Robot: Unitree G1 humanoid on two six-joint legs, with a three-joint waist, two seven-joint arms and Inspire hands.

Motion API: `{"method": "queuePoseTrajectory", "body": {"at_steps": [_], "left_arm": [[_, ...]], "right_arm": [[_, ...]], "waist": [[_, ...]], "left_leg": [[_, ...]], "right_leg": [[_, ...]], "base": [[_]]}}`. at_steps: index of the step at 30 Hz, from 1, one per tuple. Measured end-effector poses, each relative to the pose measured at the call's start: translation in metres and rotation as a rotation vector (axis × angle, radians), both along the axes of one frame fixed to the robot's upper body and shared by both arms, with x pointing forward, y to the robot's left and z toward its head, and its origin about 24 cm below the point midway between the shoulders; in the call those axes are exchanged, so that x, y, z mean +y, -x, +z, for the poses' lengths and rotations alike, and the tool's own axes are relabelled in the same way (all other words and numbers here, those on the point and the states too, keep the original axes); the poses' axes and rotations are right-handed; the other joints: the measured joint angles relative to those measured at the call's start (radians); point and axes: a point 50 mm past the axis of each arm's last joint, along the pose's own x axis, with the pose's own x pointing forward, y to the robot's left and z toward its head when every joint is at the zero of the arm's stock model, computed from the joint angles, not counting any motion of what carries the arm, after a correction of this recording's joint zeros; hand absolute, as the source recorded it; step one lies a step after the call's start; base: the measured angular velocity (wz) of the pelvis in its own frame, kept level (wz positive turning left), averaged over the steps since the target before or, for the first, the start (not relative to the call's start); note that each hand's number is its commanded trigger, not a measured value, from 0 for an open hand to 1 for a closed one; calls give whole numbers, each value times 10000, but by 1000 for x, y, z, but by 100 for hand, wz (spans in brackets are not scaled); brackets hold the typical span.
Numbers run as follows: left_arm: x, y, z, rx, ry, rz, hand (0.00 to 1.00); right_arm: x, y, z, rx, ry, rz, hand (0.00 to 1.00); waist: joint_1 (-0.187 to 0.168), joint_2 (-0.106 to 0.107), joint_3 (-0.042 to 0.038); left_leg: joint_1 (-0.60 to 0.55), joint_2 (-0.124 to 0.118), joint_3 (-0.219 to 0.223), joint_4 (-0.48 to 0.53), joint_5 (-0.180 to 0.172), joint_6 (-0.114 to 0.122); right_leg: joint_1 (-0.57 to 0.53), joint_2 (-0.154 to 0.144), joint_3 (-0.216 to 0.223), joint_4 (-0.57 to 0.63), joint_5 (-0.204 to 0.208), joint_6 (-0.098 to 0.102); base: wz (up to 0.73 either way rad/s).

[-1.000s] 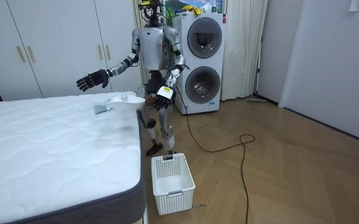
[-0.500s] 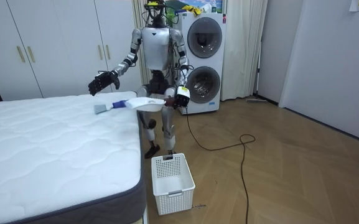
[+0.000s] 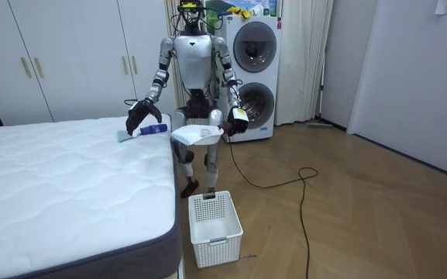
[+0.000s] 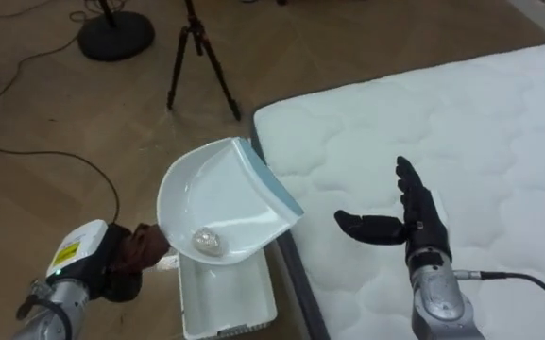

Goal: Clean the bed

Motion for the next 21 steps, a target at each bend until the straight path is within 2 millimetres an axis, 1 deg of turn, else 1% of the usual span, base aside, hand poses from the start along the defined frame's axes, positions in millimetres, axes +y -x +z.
{"method": "queuePoseTrajectory", "body": {"at_steps": [1,2,3,4,5,6,7,8,9,10,11,12,13,14,15,16,17,18,19,20,21], "left_arm": [[0,0,0,19,3,-3,100],[0,0,0,67,24,-37,100],[0,-1,0,108,60,-86,100],[-1,-3,1,168,140,-217,100],[-2,-6,3,134,178,-364,100],[-2,-8,5,-6,200,-528,100],[-2,-9,7,-90,209,-602,100],[-1,-10,9,-185,170,-728,100],[2,-10,10,-197,53,-770,100],[5,-11,11,-205,-57,-794,100],[10,-13,15,-231,-255,-883,100],[16,-15,18,-243,-423,-921,100],[18,-15,19,-250,-505,-973,100],[22,-15,21,-212,-646,-1030,100],[24,-16,22,-136,-691,-1087,100],[24,-17,22,-111,-713,-1114,100],[26,-17,23,-52,-743,-1123,100],[27,-17,23,-17,-764,-1119,100],[29,-17,23,100,-793,-1090,100],[33,-16,24,172,-888,-1019,100],[35,-16,24,245,-1030,-943,100]], "right_arm": [[0,0,0,4,-12,-10,0],[-1,0,0,20,-4,-39,0],[-1,0,0,10,4,-57,0],[-1,-2,1,-35,44,-125,0],[-1,-3,1,-77,82,-167,0],[-1,-3,2,-100,194,-203,0],[-2,-3,2,-125,238,-210,0],[-2,-3,2,-123,298,-210,0],[-1,-3,1,-87,438,-122,0],[1,-3,1,-89,409,-108,0],[2,-3,0,-89,388,-101,0],[1,-3,1,-95,393,-133,0],[0,-3,1,-118,379,-198,0],[-4,-3,2,-157,365,-397,0],[-10,-3,3,-190,450,-657,0],[-12,-3,2,-183,468,-767,0],[-16,-3,3,-201,453,-918,0],[-17,-3,4,-236,453,-960,0],[-17,-4,5,-304,456,-979,0],[-17,-5,6,-378,446,-960,0],[-17,-5,7,-473,487,-963,0]], "waist": [[1,14,-6],[19,37,-19],[16,58,-12],[4,138,-4],[-5,210,27],[-23,212,23],[-17,222,36],[-28,249,43],[-45,325,73],[-90,342,79],[-282,390,109],[-382,462,151],[-444,381,122],[-566,325,123],[-602,269,109],[-579,252,110],[-566,219,95],[-565,214,91],[-522,202,85],[-407,204,82],[-302,180,69]], "left_leg": [[13,-29,-13,13,-7,13],[36,-106,-48,55,-37,58],[30,-143,-62,83,-81,93],[4,-166,-102,255,-222,92],[3,-209,-196,401,-350,209],[75,-350,-309,421,-370,260],[96,-426,-377,434,-374,305],[145,-650,-839,442,-335,405],[228,-689,-1232,406,-285,462],[268,-692,-1428,366,-253,441],[318,-702,-1903,352,-162,426],[416,-816,-2556,248,-35,277],[501,-897,-2826,127,91,225],[667,-1006,-3153,-137,221,96],[782,-1065,-3312,-242,257,31],[839,-1095,-3353,-268,255,23],[906,-1175,-3455,-305,196,-79],[916,-1207,-3510,-309,160,-142],[924,-1223,-3560,-319,51,-326],[919,-1221,-3564,-329,-69,-528],[866,-1229,-3473,-339,-205,-749]], "right_leg": [[3,-41,-5,83,-25,23],[-10,-149,-19,345,-108,62],[-44,-229,-48,565,-167,89],[-232,-355,-60,1138,-219,118],[-542,-541,-14,1997,-229,120],[-887,-743,238,2755,-220,106],[-1129,-794,495,3125,-190,64],[-1587,-705,1115,3763,-206,27],[-1927,-398,1485,4076,-293,-109],[-2089,-223,1579,4114,-321,-151],[-2346,137,1704,3902,-327,-168],[-2600,461,1926,3369,-317,-177],[-2726,540,2066,3079,-304,-179],[-2934,643,2350,2414,-183,-235],[-3011,715,2684,1794,92,-213],[-3024,756,2785,1530,270,-198],[-3038,824,2970,969,661,-258],[-3019,835,3023,701,870,-292],[-2959,866,3042,203,1298,-295],[-2829,974,3014,-183,1718,-347],[-2580,1002,2918,-384,2394,-505]], "base": [[11],[13],[16],[14],[20],[17],[11],[0],[0],[25],[59],[66],[67],[63],[58],[49],[33],[34],[21],[10],[0]]}}
